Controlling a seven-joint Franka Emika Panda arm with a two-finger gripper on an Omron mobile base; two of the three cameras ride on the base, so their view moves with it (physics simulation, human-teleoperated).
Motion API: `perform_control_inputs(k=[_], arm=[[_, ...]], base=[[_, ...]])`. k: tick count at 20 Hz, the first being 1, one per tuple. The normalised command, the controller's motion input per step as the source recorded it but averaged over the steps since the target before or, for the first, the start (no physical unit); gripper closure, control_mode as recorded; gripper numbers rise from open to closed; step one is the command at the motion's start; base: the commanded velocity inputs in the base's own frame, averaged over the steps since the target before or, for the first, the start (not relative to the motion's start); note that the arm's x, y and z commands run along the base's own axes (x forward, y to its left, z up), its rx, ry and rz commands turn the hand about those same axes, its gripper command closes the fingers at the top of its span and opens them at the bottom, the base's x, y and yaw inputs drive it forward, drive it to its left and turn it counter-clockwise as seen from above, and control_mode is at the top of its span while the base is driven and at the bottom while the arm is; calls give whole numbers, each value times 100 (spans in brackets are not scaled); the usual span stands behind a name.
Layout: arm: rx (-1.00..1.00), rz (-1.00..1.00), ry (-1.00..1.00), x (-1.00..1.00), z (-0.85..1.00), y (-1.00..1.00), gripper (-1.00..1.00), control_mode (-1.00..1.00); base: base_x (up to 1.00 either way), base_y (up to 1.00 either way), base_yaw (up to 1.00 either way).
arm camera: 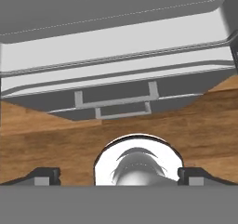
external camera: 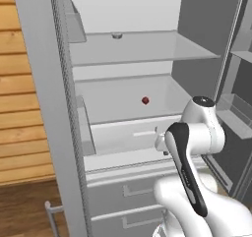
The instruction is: Take the strawberry from the fridge and place it on top of the pancake, located on the dining counter.
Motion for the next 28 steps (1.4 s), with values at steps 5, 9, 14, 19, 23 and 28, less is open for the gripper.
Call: perform_control_inputs(k=[5,9,14,19,23,28], arm=[[0,0,0,0,0,0,-100,100],[0,0,0,0,0,0,-100,100],[0,0,0,0,0,0,-100,100],[-2,0,-4,14,18,0,-100,-100],[-11,0,-21,37,51,1,-100,-100],[-6,0,-34,18,53,0,-100,-100]], base=[[62,0,0],[48,0,0],[30,0,0],[9,0,0],[0,0,0],[0,0,0]])
